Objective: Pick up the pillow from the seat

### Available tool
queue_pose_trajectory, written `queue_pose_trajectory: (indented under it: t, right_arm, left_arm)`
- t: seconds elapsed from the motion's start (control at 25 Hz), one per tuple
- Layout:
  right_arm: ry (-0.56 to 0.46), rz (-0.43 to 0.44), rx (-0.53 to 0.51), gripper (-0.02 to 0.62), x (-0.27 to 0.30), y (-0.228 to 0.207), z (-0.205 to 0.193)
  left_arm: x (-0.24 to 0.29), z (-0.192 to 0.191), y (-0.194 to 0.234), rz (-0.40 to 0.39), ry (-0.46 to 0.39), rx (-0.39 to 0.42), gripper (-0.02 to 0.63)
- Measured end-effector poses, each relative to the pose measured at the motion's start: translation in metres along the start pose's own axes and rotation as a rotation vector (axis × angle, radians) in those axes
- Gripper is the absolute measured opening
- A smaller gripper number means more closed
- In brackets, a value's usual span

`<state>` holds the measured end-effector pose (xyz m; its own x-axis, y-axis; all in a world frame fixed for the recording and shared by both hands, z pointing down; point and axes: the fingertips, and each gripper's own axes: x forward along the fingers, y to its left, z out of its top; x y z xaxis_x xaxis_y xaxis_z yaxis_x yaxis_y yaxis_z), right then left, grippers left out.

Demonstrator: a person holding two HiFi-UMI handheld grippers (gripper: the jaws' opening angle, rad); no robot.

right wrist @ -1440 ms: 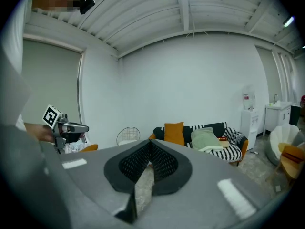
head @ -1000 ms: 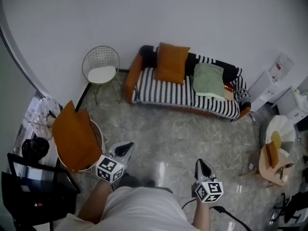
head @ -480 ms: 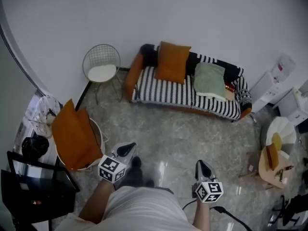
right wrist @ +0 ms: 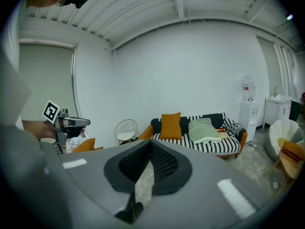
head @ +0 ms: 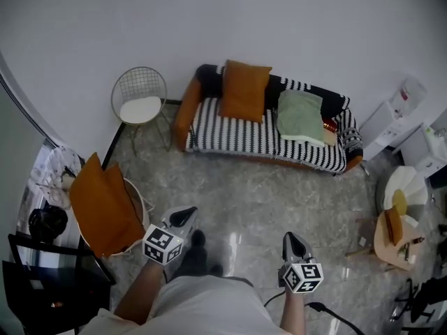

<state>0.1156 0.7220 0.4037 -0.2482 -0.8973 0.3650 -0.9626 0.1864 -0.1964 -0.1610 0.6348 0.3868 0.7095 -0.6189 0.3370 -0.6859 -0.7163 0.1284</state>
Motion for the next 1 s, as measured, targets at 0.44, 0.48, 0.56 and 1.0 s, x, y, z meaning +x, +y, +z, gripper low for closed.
queue_pose_trajectory:
  t: [0.44, 0.48, 0.56, 1.0]
  right_arm:
    - [0.042, 0.007, 0.02, 0.005, 0.079, 0.009, 0.014]
    - [0.039, 0.007, 0.025, 0.005, 0.087, 0.009, 0.017]
    - [0.037, 0.008, 0.025, 0.005, 0.103, 0.006, 0.025]
    - [0.047, -0.023, 0.012, 0.005, 0.169, 0.009, 0.061]
  left_arm:
    - [0.041, -0.001, 0.052, -0.044, 0.063, -0.012, -0.002]
    - [0.046, 0.0, 0.057, -0.047, 0.062, -0.014, -0.002]
    - [0.058, 0.006, 0.067, -0.052, 0.061, -0.015, -0.002]
    - [0.099, 0.036, 0.136, -0.07, 0.048, -0.028, -0.002]
